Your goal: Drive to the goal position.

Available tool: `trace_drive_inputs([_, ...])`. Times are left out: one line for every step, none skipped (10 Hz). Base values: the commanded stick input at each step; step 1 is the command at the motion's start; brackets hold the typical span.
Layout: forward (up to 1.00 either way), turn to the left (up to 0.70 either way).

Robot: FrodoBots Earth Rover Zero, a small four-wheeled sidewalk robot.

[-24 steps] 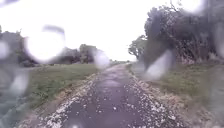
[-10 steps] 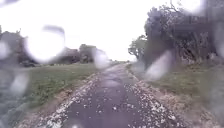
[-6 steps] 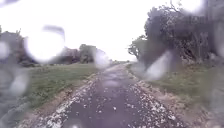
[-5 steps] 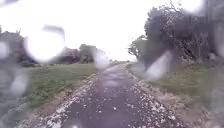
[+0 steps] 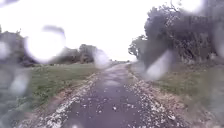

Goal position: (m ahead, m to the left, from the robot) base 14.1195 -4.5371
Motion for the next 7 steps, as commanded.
trace_drive_inputs([0.04, 0.00])
trace_drive_inputs([0.04, 0.00])
trace_drive_inputs([0.04, 0.00])
trace_drive_inputs([0.04, 0.00])
trace_drive_inputs([0.04, 0.00])
trace_drive_inputs([0.04, 0.00])
trace_drive_inputs([0.04, 0.00])
